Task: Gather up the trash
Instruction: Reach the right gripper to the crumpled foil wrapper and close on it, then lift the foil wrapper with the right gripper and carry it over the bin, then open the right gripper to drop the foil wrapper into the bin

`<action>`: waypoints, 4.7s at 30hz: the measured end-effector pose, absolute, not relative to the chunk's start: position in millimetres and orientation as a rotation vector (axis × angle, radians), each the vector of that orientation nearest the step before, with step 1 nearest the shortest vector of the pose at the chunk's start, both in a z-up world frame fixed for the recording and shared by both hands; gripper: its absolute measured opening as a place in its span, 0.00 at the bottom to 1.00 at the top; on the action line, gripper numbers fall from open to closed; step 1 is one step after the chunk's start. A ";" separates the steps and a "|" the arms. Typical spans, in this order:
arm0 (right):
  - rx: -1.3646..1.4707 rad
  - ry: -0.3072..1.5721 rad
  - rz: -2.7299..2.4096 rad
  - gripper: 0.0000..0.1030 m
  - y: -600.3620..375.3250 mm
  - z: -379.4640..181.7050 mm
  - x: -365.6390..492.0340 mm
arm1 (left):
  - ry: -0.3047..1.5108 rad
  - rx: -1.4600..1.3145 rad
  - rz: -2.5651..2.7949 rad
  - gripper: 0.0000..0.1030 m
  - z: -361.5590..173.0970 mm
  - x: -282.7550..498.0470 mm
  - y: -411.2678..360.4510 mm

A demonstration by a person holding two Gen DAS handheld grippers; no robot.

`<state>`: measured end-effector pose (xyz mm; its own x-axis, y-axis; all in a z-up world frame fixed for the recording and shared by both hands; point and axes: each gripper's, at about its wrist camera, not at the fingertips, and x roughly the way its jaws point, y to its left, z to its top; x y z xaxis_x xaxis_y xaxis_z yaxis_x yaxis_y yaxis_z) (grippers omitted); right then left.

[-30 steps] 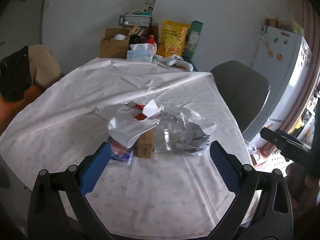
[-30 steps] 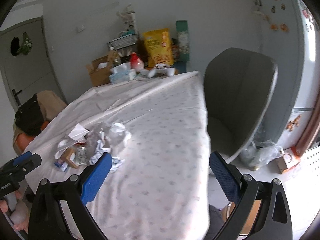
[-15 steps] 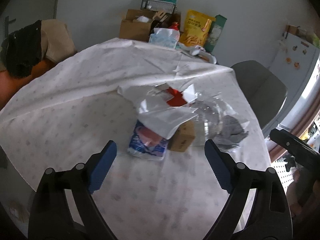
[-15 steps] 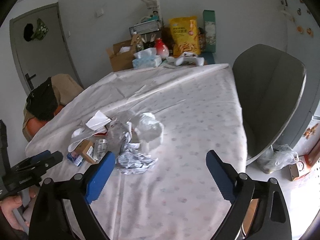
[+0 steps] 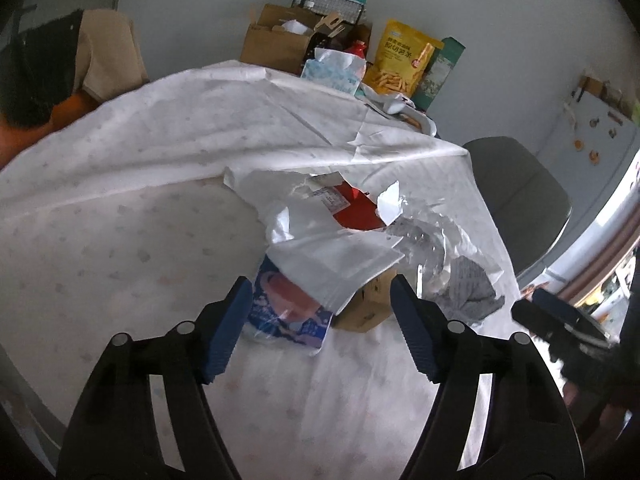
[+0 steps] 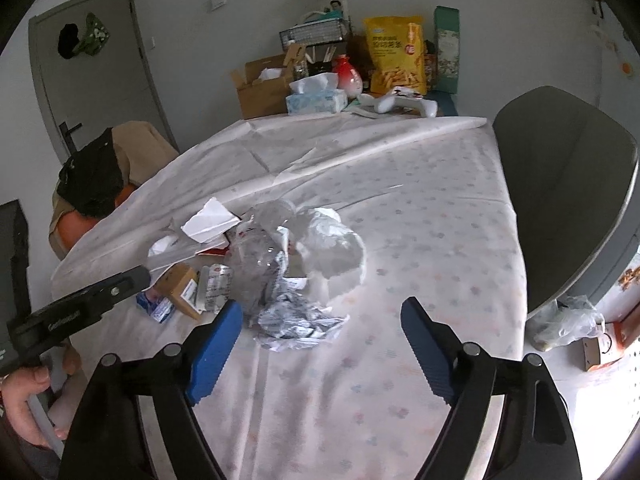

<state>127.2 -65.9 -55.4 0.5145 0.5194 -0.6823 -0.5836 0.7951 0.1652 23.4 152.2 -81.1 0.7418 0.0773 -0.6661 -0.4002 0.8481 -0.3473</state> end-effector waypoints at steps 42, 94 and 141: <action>-0.020 0.687 0.737 0.29 -107.1 -3.8 110.5 | 0.447 -0.459 0.145 0.02 11.3 8.5 107.3; 0.305 0.848 0.065 0.30 -437.9 -128.1 170.1 | 0.830 -0.214 -0.398 0.02 -73.4 192.1 -197.7; 0.517 0.868 -0.226 0.73 -594.8 -207.1 138.0 | 1.247 -0.009 -0.627 0.02 -201.9 231.1 -381.7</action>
